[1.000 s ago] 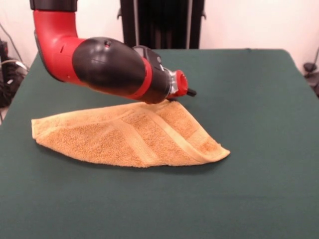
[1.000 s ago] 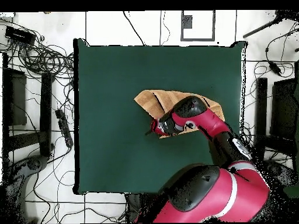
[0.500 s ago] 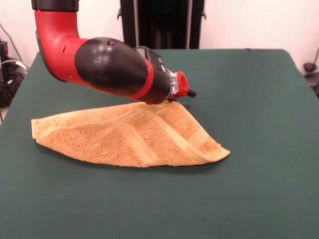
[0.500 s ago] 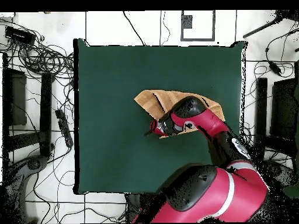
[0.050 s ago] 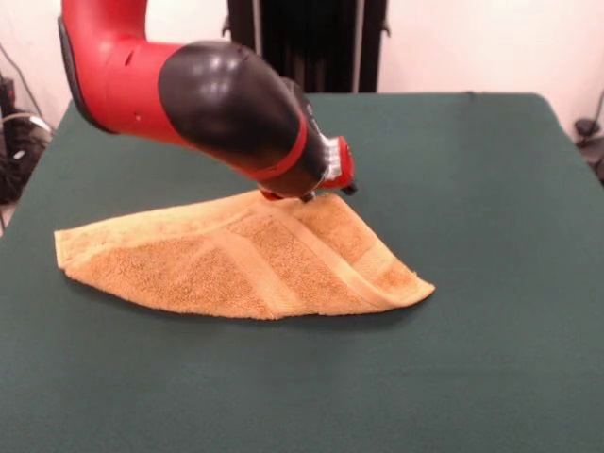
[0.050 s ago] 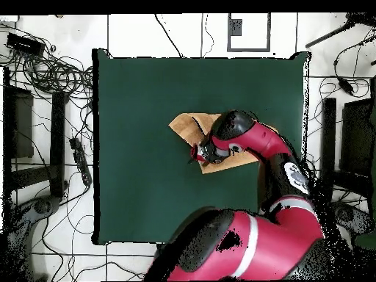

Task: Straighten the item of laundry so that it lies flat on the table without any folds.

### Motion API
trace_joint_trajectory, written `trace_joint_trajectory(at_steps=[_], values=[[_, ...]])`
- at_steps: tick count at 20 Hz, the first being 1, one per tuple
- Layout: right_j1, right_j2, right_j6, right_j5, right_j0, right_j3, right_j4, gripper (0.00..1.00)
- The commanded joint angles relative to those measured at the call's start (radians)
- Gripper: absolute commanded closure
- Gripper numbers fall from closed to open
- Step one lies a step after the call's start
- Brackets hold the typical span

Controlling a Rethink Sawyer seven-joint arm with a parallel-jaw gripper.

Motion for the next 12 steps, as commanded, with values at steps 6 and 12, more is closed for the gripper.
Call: trace_joint_trajectory(at_steps=[6, 12], values=[[-0.029, -0.185, 0.563, 0.162, 0.191, -0.239, -0.001, 0.0], [-0.048, -0.198, 0.599, 0.163, 0.209, -0.218, -0.004, 0.0]])
